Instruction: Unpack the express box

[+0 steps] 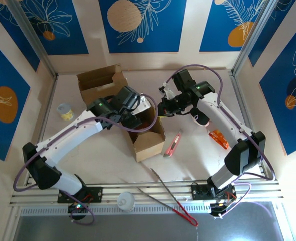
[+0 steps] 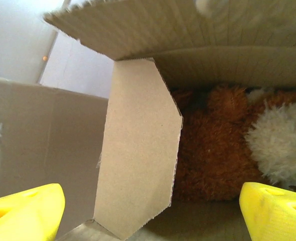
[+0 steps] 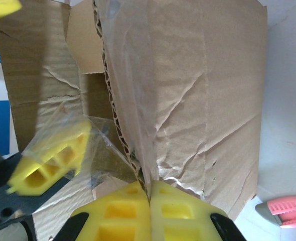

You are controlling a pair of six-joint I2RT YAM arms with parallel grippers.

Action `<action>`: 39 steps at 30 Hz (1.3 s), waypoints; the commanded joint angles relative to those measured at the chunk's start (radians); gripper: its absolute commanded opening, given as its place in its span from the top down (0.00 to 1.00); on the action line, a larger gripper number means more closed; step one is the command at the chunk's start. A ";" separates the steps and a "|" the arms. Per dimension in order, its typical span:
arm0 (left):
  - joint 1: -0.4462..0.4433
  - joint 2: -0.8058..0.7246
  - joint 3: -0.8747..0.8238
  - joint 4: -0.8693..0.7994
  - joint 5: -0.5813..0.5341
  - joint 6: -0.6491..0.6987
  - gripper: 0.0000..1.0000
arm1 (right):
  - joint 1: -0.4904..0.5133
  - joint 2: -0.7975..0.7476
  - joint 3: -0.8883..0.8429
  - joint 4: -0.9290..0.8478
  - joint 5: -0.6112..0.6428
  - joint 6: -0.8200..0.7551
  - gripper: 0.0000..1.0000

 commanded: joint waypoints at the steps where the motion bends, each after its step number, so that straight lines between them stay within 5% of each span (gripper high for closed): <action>1: -0.007 0.006 -0.036 0.041 -0.082 0.002 0.10 | -0.005 0.006 0.041 -0.006 -0.081 -0.021 1.00; 19: -0.009 0.053 -0.127 0.191 -0.157 0.027 0.13 | -0.005 0.001 0.016 -0.004 -0.092 -0.031 1.00; 25: -0.009 0.094 -0.114 0.190 -0.220 0.058 0.23 | -0.005 -0.001 0.007 -0.003 -0.090 -0.032 1.00; 34: -0.009 0.114 -0.081 0.166 -0.300 0.069 0.82 | -0.011 -0.004 -0.012 0.000 -0.072 -0.035 1.00; 37: -0.009 0.098 -0.060 0.142 -0.316 0.063 0.98 | -0.024 -0.008 -0.018 0.011 -0.052 -0.018 1.00; 39: -0.009 0.087 -0.040 0.112 -0.330 0.050 1.00 | -0.032 -0.008 -0.014 0.017 -0.030 -0.006 0.98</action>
